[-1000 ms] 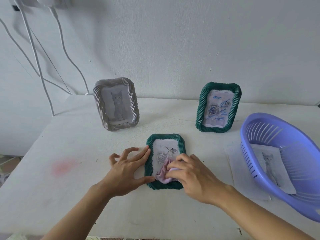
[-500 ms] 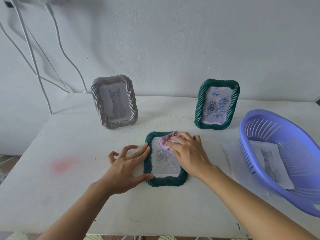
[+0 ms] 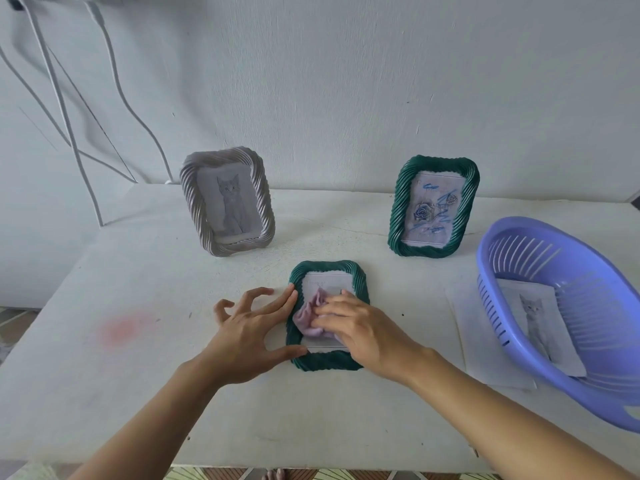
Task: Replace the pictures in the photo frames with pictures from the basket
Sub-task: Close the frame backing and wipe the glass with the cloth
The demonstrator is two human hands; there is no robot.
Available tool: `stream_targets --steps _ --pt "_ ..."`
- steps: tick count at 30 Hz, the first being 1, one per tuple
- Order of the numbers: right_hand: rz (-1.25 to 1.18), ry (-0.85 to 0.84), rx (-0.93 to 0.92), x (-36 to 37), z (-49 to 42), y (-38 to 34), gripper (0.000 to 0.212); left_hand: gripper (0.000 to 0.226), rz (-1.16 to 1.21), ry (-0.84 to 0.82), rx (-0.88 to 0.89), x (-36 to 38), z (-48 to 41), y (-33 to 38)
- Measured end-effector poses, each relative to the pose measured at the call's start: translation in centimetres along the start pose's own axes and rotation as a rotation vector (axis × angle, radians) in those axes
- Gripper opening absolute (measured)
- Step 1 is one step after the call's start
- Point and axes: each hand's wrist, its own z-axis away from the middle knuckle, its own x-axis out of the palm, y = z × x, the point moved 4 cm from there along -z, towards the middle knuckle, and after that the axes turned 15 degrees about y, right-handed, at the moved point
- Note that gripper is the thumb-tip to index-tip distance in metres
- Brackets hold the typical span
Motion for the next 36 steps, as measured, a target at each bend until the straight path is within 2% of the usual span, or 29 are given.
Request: stream_targets --steps 4,10,16,23,27,33,36 --pt "-0.068 -0.062 -0.049 -0.9 1.2 -0.9 0.020 0.090 0.023 0.007 -0.011 -0.1 0.0 0.0" --pt "-0.023 -0.149 -0.100 -2.7 1.1 -0.7 0.028 0.091 0.019 -0.015 -0.010 -0.2 0.0 -0.1" --pt "0.121 -0.042 -0.061 -3.6 2.7 -0.1 0.044 0.090 0.040 -0.016 -0.013 0.0 0.0 -0.2" --pt "0.257 0.113 0.053 -2.8 -0.4 1.0 0.047 0.089 0.034 -0.025 -0.006 0.1 0.0 -0.2" --pt "0.305 0.128 0.093 -2.5 -2.7 2.5 0.038 0.089 0.040 -0.026 -0.008 0.1 -0.1 -0.1" --pt "0.249 0.083 0.086 -2.4 -2.4 3.1 0.044 0.089 0.022 0.000 -0.011 -0.1 0.0 -0.1" --pt "0.185 0.083 0.071 -2.7 -0.2 1.9 0.034 0.089 0.042 0.013 -0.018 -0.1 0.0 -0.1"
